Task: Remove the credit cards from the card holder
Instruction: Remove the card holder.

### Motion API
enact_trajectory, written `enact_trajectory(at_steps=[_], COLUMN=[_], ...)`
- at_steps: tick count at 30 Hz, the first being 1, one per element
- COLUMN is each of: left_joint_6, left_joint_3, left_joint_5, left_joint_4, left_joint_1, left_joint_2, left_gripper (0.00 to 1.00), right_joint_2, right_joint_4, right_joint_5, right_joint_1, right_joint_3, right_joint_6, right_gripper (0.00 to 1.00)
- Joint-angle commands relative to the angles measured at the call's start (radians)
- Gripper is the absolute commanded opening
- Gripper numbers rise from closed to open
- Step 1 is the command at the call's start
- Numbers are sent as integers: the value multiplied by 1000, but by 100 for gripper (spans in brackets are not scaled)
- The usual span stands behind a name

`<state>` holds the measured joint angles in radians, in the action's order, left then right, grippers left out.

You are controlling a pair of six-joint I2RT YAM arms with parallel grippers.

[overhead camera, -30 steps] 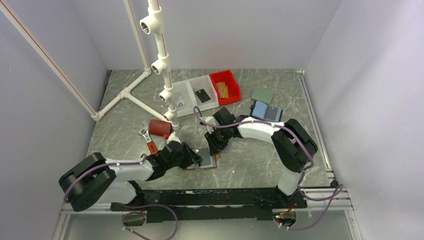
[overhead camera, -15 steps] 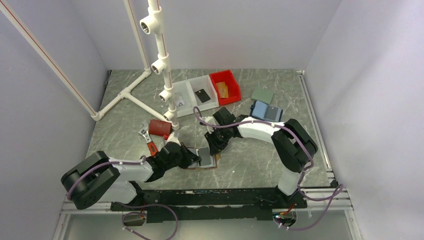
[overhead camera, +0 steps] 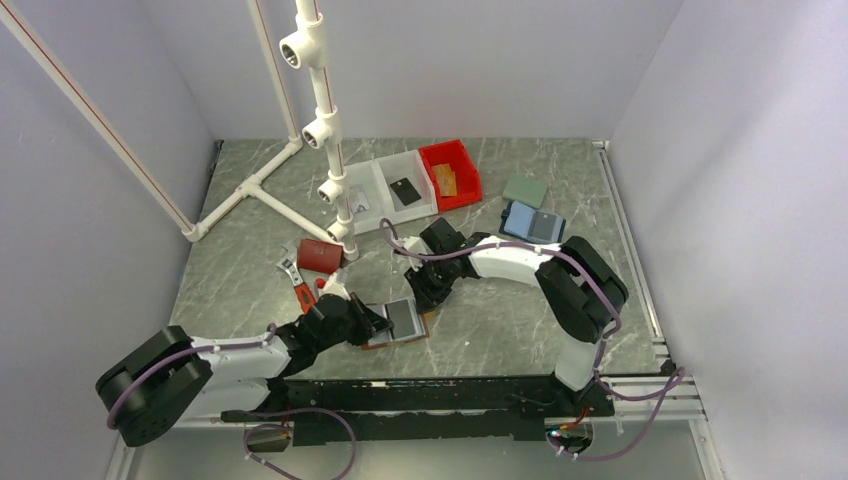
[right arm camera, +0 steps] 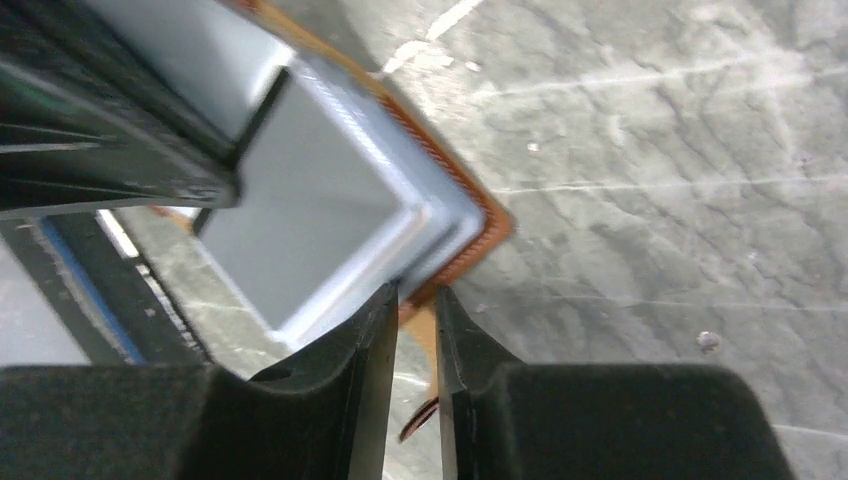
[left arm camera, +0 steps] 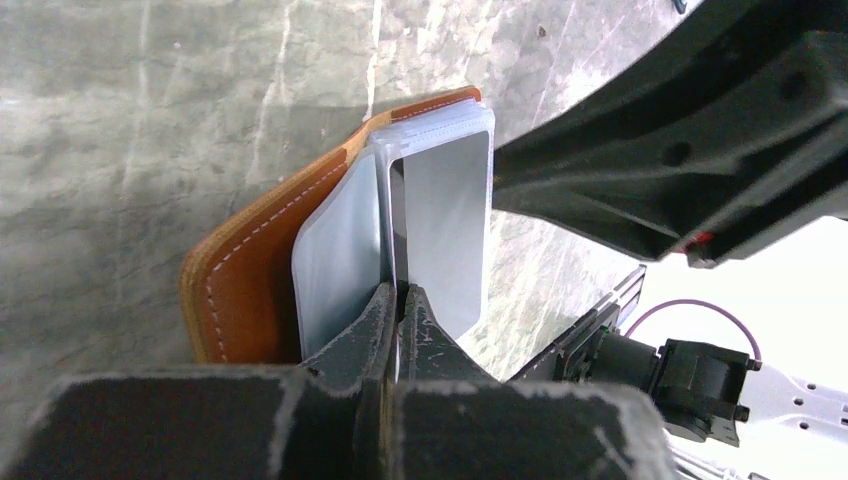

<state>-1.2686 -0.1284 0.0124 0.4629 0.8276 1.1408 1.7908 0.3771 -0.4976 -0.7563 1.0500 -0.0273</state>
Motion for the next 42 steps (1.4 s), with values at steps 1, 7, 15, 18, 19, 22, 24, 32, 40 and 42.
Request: enact_trajectory(at_steps=[1,7,15,18,19,22,24,32,40,42], left_joint_6=[17,29,165,257,286,360,415,638,704,705], left_joint_3=[39,65,84,72,70,72,68,33,-2,-10], left_joint_5=[-3,-3,-49,-69,-74,-96,-115,-230,-340,-350], left_joint_4=[-31,-28,41,47,49,97,118,161,283,314], left_joint_1=[-9,-9,-9,-8,-9,-8,-8,-9,-8,-8], left_joint_2=[-37,-80,-137,-150,-152,-154,-157,-184,-104,-71], left_gripper=[0,0,0,0,0,0,0,0,0,0], right_joint_2=[45,47,2,-18,-23,-29,-38,-58,-58,-50], right_joint_4=[30,35,82,105,120,173,190,222,214,217], right_joint_5=[86,78,-74,-192,-230,-305,-318,-388,-482,-493], right_joint_1=[2,2,28,60,72,94,106,164,158,148], right_joint_3=[-8,-6,22,24,28,42,48,38,10,11], right_joint_6=[-32,-38,-98,-148,-172,-250,-282,-391,-441,-446], right_gripper=[22,23,50,60,63,73,79,87,85,83])
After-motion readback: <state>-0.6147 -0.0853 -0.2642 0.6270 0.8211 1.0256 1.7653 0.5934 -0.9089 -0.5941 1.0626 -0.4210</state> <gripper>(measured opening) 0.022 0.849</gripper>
